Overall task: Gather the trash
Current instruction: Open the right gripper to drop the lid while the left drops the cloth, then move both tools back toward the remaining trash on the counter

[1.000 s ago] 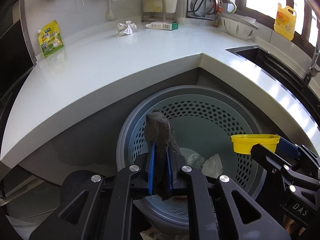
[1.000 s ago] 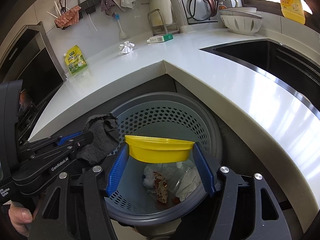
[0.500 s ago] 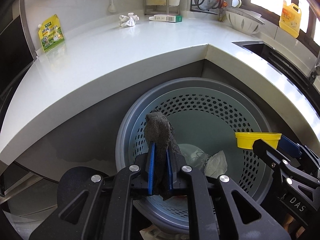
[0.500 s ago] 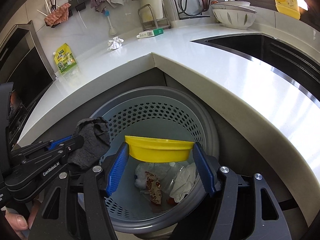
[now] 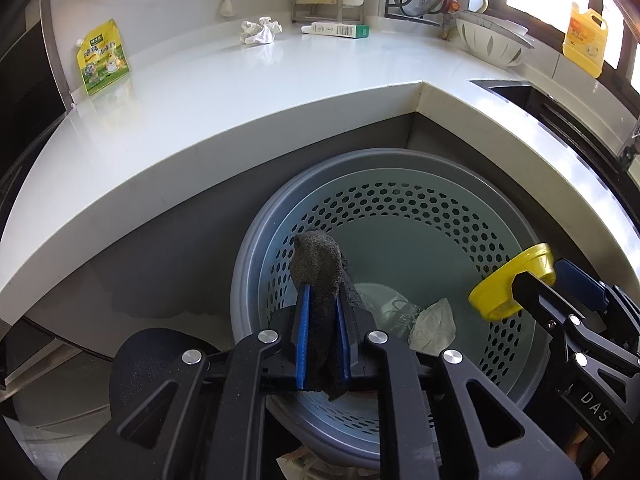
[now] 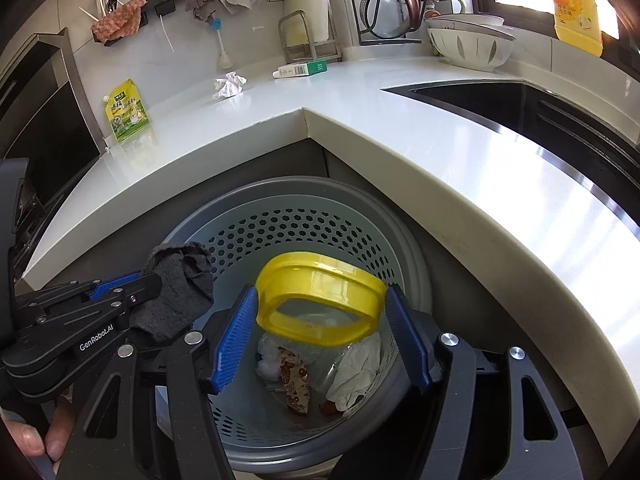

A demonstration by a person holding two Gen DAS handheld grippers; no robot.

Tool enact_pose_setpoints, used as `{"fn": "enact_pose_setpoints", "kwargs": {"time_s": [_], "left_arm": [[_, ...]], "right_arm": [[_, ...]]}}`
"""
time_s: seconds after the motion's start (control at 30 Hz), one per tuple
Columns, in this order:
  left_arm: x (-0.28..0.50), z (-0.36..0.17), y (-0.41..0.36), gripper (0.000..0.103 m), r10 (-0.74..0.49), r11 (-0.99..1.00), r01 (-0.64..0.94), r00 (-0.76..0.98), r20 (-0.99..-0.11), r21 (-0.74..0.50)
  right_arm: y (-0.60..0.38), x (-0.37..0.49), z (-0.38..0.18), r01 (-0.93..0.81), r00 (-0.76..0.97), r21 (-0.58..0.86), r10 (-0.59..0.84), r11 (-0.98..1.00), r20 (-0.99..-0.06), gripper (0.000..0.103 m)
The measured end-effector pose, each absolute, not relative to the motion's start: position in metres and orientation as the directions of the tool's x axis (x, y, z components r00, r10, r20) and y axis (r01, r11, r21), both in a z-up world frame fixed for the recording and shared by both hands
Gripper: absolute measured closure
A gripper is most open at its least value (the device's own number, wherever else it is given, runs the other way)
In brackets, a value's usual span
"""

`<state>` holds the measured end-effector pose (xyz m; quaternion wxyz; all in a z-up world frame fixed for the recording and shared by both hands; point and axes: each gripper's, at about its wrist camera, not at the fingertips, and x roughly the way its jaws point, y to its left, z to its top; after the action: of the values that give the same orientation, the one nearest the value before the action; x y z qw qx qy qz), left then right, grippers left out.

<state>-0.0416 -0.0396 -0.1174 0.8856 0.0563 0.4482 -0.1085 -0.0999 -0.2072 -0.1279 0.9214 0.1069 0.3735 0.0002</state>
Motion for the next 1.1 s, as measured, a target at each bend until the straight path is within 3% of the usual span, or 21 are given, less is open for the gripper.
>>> {"fn": "enact_pose_setpoints", "kwargs": {"time_s": [0.13,0.2,0.27,0.53,0.97,1.1], "left_arm": [[-0.041,-0.115,-0.038,0.083,-0.138,0.972,0.234,0.580,-0.802,0.001],[-0.043,-0.112,-0.038,0.058,-0.138,0.973,0.231,0.596,-0.791,0.005],[-0.047,-0.106,-0.037,0.045,-0.138,0.974,0.226,0.621,-0.772,0.008],[-0.051,-0.096,-0.034,0.043,-0.137,0.975,0.221,0.643,-0.754,0.011],[-0.049,-0.076,-0.010,0.008,-0.103,0.991,0.133,0.703,-0.704,-0.012],[-0.042,-0.066,-0.002,0.006,-0.081,0.994,0.108,0.724,-0.686,-0.003]], "right_arm": [[-0.209,-0.102,-0.125,0.078,0.728,0.208,0.087,0.975,-0.680,0.039],[-0.210,-0.103,-0.124,0.077,0.729,0.212,0.090,0.974,-0.678,0.039],[-0.210,-0.104,-0.123,0.074,0.733,0.220,0.096,0.973,-0.673,0.039],[-0.211,-0.111,-0.111,0.065,0.762,0.226,0.098,0.972,-0.640,0.035],[-0.198,-0.109,-0.096,0.043,0.764,0.183,0.086,0.982,-0.639,0.025],[-0.192,-0.100,-0.090,0.017,0.755,0.155,0.089,0.988,-0.650,0.021]]}}
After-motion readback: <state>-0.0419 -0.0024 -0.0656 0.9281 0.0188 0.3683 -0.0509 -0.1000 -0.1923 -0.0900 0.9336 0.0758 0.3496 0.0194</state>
